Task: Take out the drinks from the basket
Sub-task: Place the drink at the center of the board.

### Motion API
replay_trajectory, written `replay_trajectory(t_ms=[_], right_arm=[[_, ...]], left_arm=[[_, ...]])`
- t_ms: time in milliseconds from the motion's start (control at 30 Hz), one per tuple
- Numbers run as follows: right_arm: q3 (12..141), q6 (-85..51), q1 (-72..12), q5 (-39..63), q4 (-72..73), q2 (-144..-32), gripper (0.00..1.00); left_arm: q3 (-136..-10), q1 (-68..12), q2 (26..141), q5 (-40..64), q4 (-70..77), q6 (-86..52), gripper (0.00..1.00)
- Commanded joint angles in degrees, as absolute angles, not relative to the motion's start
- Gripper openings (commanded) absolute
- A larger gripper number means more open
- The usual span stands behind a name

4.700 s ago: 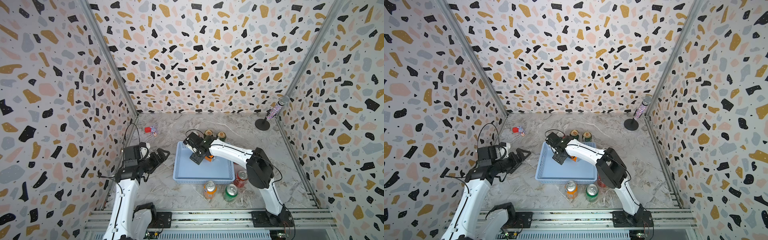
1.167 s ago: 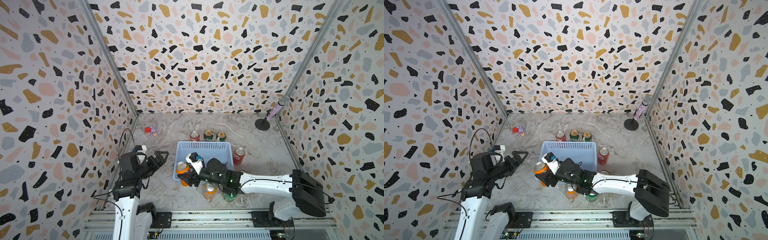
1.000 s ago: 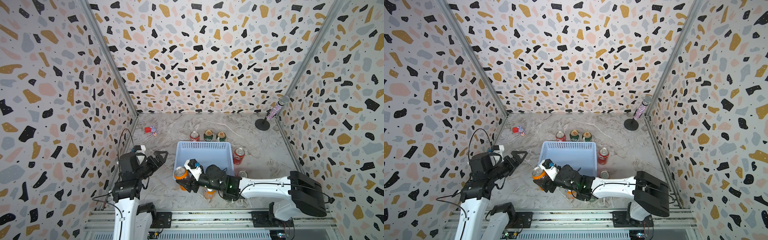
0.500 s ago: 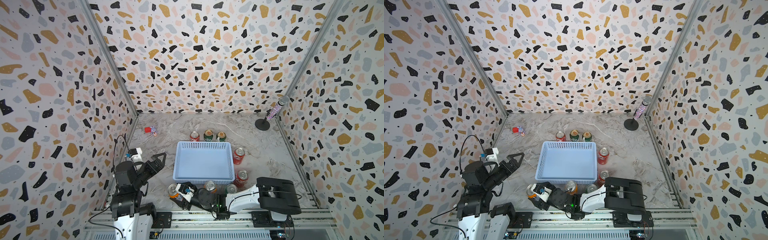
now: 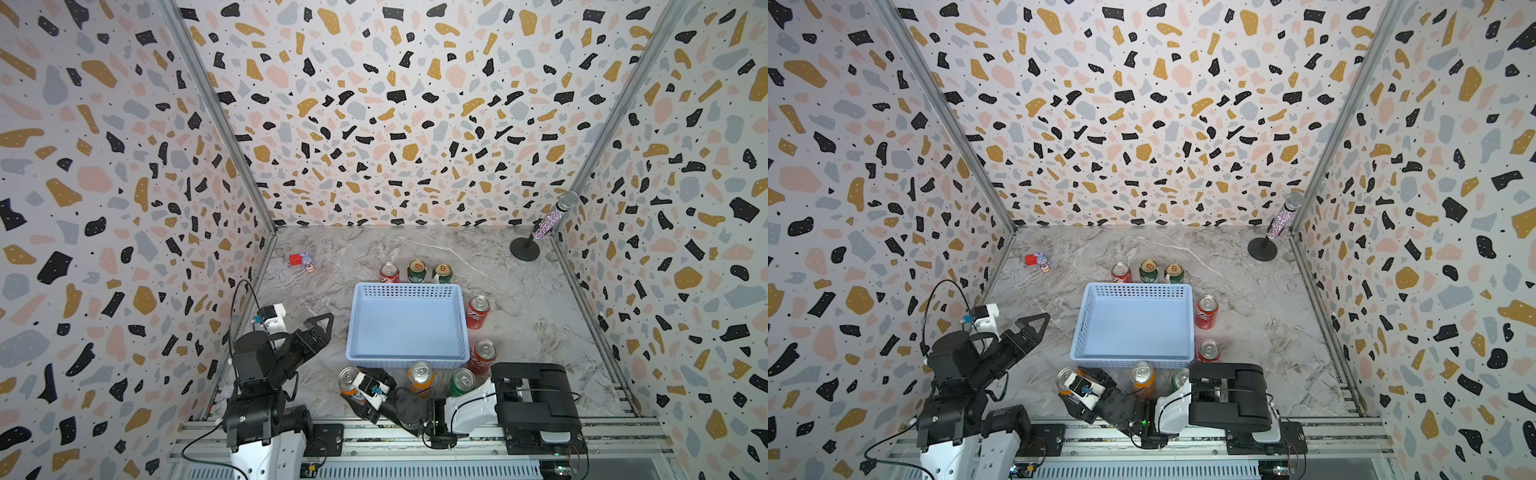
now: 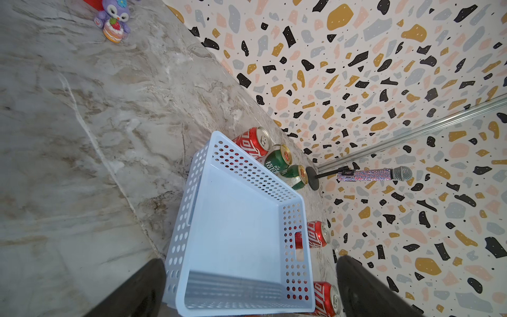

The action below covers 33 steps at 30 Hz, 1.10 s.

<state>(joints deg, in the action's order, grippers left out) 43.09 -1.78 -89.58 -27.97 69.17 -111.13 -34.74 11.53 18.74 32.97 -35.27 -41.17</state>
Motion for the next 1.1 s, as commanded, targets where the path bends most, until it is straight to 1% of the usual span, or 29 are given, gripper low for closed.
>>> replay_trajectory(t_ms=[0,433,467,533,600,633,733,767,833,867,1067], right_arm=[[43.3,-0.5,-91.0,-33.0,77.5,-111.2,0.0],[41.5,-1.2,-94.0,-43.8,81.5,-114.5,0.0],[41.5,-1.2,-94.2,-44.8,81.5,-114.8,0.03],[41.4,-1.0,-94.7,-46.5,81.5,-114.9,0.14],[41.4,-0.5,-95.2,-47.7,81.5,-115.0,0.39],[41.4,-0.5,-95.3,-48.2,81.5,-114.9,0.46],[40.6,-1.5,-95.7,-49.6,81.5,-114.5,0.5],[40.3,-1.7,-95.8,-49.9,81.5,-114.4,0.53],[39.7,-2.3,-96.0,-50.7,81.5,-114.0,0.64],[39.4,-2.5,-96.1,-51.1,81.5,-113.9,0.68],[38.9,-2.3,-96.8,-52.1,81.5,-112.4,0.77]], left_arm=[[-34.3,11.7,17.8,32.2,-34.8,-39.7,1.0],[-33.6,11.7,17.4,32.5,-35.4,-38.5,1.0],[-33.5,11.7,17.4,32.5,-35.5,-38.4,1.0],[-33.5,11.7,17.4,32.6,-35.4,-38.3,1.0],[-33.3,11.7,17.3,32.7,-35.4,-38.1,1.0],[-33.3,11.7,17.3,32.6,-35.4,-38.0,1.0],[-33.3,11.7,17.4,32.5,-35.4,-38.0,1.0],[-33.2,11.7,17.4,32.4,-35.4,-38.1,1.0],[-33.1,11.6,17.4,32.5,-35.4,-38.1,1.0],[-33.1,11.7,17.4,32.5,-35.5,-38.0,1.0],[-32.9,11.6,17.4,32.7,-35.4,-38.1,1.0]])
